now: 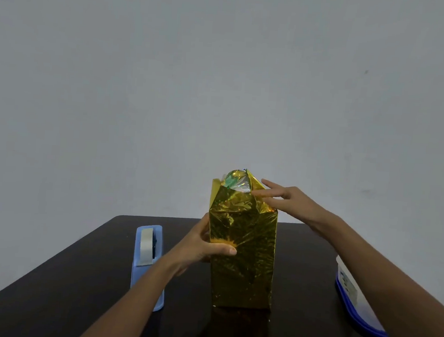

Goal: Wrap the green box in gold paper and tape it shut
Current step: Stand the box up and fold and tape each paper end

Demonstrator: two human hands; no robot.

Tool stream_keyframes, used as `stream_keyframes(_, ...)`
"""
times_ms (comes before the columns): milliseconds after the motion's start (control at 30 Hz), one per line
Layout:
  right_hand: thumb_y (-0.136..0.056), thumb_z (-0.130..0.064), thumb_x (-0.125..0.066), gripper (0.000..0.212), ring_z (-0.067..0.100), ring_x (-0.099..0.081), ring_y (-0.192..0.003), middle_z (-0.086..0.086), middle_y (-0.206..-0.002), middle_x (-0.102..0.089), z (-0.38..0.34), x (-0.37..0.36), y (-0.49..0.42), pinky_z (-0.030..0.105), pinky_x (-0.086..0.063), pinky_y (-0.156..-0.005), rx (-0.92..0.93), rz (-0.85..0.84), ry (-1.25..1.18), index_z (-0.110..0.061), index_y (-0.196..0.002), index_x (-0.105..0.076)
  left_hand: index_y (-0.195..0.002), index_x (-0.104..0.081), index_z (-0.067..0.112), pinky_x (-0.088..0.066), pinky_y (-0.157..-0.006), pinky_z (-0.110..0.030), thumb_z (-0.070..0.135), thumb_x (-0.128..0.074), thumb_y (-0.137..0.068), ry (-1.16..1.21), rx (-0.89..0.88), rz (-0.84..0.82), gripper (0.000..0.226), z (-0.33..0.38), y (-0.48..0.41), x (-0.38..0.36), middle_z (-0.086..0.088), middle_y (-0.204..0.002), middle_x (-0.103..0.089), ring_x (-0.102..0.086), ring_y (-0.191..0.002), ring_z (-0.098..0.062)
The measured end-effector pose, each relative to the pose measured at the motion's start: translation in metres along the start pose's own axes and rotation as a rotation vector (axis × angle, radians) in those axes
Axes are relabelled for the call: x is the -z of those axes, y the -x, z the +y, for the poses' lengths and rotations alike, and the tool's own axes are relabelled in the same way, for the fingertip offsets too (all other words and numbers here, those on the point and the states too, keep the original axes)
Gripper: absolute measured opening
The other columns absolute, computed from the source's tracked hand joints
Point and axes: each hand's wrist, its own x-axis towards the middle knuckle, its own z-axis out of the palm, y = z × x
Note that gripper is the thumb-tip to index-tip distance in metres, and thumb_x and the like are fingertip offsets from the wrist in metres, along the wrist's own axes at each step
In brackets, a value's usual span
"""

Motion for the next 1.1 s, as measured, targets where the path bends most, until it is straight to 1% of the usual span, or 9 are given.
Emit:
stream_keyframes(167, -0.084, -0.029, -0.066, 0.044, 0.01, -0.034, -0.133, -0.008, -0.148, -0.035, -0.012, 0.001, 0.0, 0.019, -0.031, -0.099, -0.086, -0.101, 0.04, -0.023, -0.127, -0.059, -0.115, -0.042, 0.035, -0.05, -0.069, -0.015, 0.02, -0.084, -0.065, -0.023, -0.021, -0.028, 0.066, 0.001, 0.002, -0.001, 0.011, -0.115, -0.055, -0.056, -0.102, -0.003)
stream_keyframes(333, -0.083, -0.03, -0.067, 0.053, 0.009, -0.043, -0.112, 0.0, -0.146, -0.039, -0.021, -0.004, 0.0, 0.012, -0.04, -0.083, -0.102, -0.13, 0.161, -0.022, -0.134, -0.052, -0.115, -0.044, 0.035, -0.05, -0.071, -0.013, 0.043, -0.082, -0.043, -0.026, -0.045, -0.024, 0.082, 0.002, 0.007, -0.001, 0.012, -0.117, -0.055, -0.055, -0.106, -0.004)
stream_keyframes(500, -0.089, -0.033, -0.059, 0.055, 0.005, -0.046, -0.109, -0.004, -0.142, -0.039, -0.015, -0.009, 0.008, 0.001, -0.042, -0.077, -0.064, -0.141, 0.067, -0.028, -0.141, -0.042, -0.113, -0.042, 0.035, -0.051, -0.07, -0.014, 0.015, -0.083, -0.067, -0.031, -0.021, -0.045, 0.064, 0.004, 0.007, -0.003, 0.009, -0.115, -0.056, -0.059, -0.097, 0.0)
stream_keyframes(600, -0.063, -0.071, -0.067, 0.092, 0.007, -0.046, -0.123, -0.014, -0.145, -0.037, -0.002, -0.016, 0.011, 0.034, -0.044, -0.102, 0.004, -0.102, -0.023, -0.047, -0.142, -0.028, -0.119, -0.04, 0.037, -0.053, -0.078, -0.021, 0.026, -0.087, -0.061, 0.021, 0.021, -0.119, 0.075, 0.003, 0.007, 0.002, 0.008, -0.12, -0.057, -0.06, -0.104, -0.004)
stream_keyframes(667, -0.045, -0.08, -0.069, 0.118, -0.002, -0.048, -0.119, -0.02, -0.142, -0.036, 0.004, -0.017, 0.011, 0.019, -0.046, -0.097, 0.032, -0.076, -0.1, -0.043, -0.145, -0.019, -0.131, -0.041, 0.034, -0.053, -0.088, -0.043, 0.054, -0.086, -0.052, 0.194, 0.073, -0.145, 0.093, 0.006, 0.007, 0.007, 0.002, -0.131, -0.056, -0.055, -0.12, -0.019)
stream_keyframes(767, -0.038, -0.082, -0.068, 0.13, -0.02, -0.052, -0.099, -0.034, -0.128, -0.034, 0.004, -0.018, 0.012, 0.002, -0.045, -0.076, 0.053, -0.049, -0.157, -0.042, -0.147, -0.01, -0.134, -0.045, 0.027, -0.046, -0.094, -0.055, 0.084, -0.058, -0.055, 0.305, -0.015, 0.23, 0.098, 0.032, 0.004, 0.015, 0.003, -0.133, -0.053, -0.046, -0.128, -0.021)
stream_keyframes(833, -0.037, -0.083, -0.068, 0.131, -0.019, -0.053, -0.099, -0.034, -0.126, -0.034, 0.004, -0.018, 0.011, 0.004, -0.044, -0.079, 0.059, -0.051, -0.151, -0.043, -0.146, -0.01, -0.125, -0.054, 0.022, -0.04, -0.1, -0.051, 0.071, -0.043, -0.076, 0.276, -0.17, 0.499, 0.07, 0.06, 0.001, 0.023, 0.003, -0.124, -0.058, -0.048, -0.125, -0.017)
stream_keyframes(933, -0.034, -0.086, -0.066, 0.134, 0.0, -0.042, -0.12, -0.022, -0.139, -0.028, 0.003, -0.019, 0.008, 0.02, -0.035, -0.1, 0.036, -0.039, -0.102, -0.043, -0.147, -0.008, -0.1, -0.068, 0.023, -0.042, -0.095, -0.034, 0.046, -0.052, -0.09, -0.096, -0.325, 0.561, 0.029, 0.106, -0.002, 0.023, 0.009, -0.106, -0.064, -0.055, -0.109, -0.009)
stream_keyframes(1100, -0.032, -0.084, -0.068, 0.142, 0.007, -0.035, -0.126, -0.009, -0.153, -0.022, 0.002, -0.019, 0.007, 0.017, -0.036, -0.099, 0.024, -0.047, -0.093, -0.04, -0.148, 0.002, -0.079, -0.069, 0.015, -0.046, -0.07, -0.031, 0.049, -0.063, -0.083, -0.925, -0.148, 0.271, 0.035, 0.129, -0.031, -0.012, 0.004, -0.079, -0.061, -0.058, -0.08, -0.013)
